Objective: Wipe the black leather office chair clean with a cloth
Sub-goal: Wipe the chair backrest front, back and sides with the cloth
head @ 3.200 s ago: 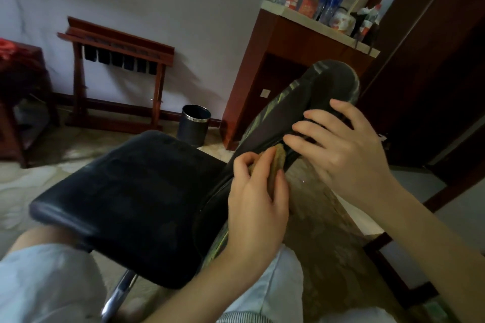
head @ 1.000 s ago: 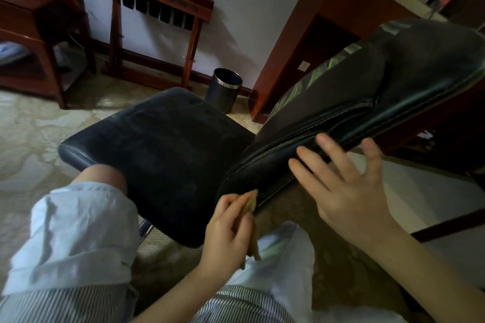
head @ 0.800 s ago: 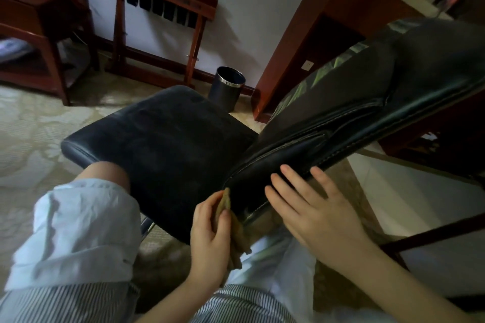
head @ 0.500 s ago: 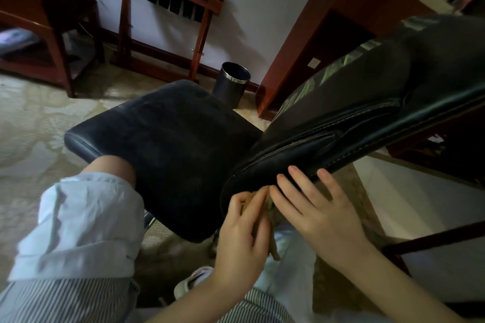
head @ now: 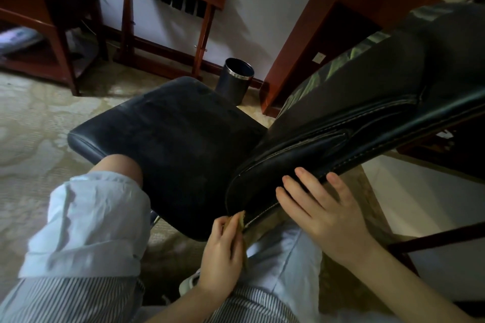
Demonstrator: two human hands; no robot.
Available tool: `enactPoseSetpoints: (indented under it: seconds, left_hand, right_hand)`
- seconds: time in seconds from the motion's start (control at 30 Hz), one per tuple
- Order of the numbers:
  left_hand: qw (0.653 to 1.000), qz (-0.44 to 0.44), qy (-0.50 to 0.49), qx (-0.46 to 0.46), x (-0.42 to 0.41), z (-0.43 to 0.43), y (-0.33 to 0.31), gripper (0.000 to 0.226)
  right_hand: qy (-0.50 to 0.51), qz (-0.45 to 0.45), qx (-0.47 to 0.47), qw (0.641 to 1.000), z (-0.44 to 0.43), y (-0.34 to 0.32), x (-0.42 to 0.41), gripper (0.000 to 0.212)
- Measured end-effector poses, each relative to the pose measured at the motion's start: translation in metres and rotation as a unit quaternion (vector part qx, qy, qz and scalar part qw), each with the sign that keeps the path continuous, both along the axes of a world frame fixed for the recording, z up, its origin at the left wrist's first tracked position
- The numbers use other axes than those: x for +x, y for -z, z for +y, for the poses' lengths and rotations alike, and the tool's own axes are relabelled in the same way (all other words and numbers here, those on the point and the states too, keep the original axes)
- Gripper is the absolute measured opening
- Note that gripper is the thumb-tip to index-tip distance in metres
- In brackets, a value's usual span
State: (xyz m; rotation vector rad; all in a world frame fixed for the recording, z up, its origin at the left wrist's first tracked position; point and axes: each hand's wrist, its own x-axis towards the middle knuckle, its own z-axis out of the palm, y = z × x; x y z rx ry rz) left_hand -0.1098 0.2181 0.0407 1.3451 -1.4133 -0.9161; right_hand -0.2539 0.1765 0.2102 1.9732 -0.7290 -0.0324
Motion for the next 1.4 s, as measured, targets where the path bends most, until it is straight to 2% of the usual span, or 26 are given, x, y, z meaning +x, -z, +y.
enactPoseSetpoints:
  seconds: [0.13, 0.33, 0.5, 0.7, 0.8, 0.93, 1.13, 1.23, 1.3, 1.4]
  left_hand:
    - [0.998, 0.057, -0.025, 0.024, -0.007, 0.002, -0.025, 0.037]
    - [0.990, 0.111, -0.001, -0.088, -0.014, -0.001, -0.075, 0.043]
    - [0.988, -0.005, -0.003, -0.157, -0.016, 0.000, -0.050, 0.045]
    - [0.995, -0.063, -0.004, -0.072, -0.005, 0.004, 0.005, 0.051]
    - [0.995, -0.075, 0.016, -0.067, 0.006, -0.004, 0.018, 0.047]
    - [0.999, 0.006, -0.026, -0.033, 0.014, -0.017, 0.010, 0.031]
    - [0.991, 0.107, -0.080, 0.020, 0.020, -0.012, 0.007, 0.036]
    - [0.994, 0.099, -0.039, -0.033, 0.009, -0.007, -0.006, 0.040]
    - [0.994, 0.092, -0.009, -0.062, -0.001, -0.004, -0.012, 0.036]
    - [0.991, 0.113, -0.016, -0.067, -0.007, -0.001, -0.008, 0.034]
  right_hand:
    - [-0.010, -0.004, 0.001, 1.000, 0.000, 0.000, -0.001, 0.025]
    - [-0.009, -0.003, -0.001, 1.000, 0.000, 0.000, 0.000, 0.023]
    - [-0.008, -0.005, 0.006, 1.000, 0.001, -0.002, 0.001, 0.024]
    - [0.003, -0.015, 0.008, 1.000, 0.002, 0.000, 0.004, 0.025]
    - [0.024, -0.026, 0.023, 0.999, 0.005, 0.001, 0.005, 0.029]
    - [0.041, -0.016, 0.071, 0.997, 0.014, 0.003, 0.011, 0.034]
    - [0.068, 0.039, 0.141, 0.987, 0.018, 0.036, 0.021, 0.039]
    - [0.072, 0.050, 0.134, 0.987, 0.008, 0.038, 0.018, 0.033]
    - [0.071, 0.059, 0.116, 0.989, 0.002, 0.035, 0.016, 0.039]
    - [0.057, 0.047, 0.087, 0.993, 0.003, 0.040, 0.015, 0.048]
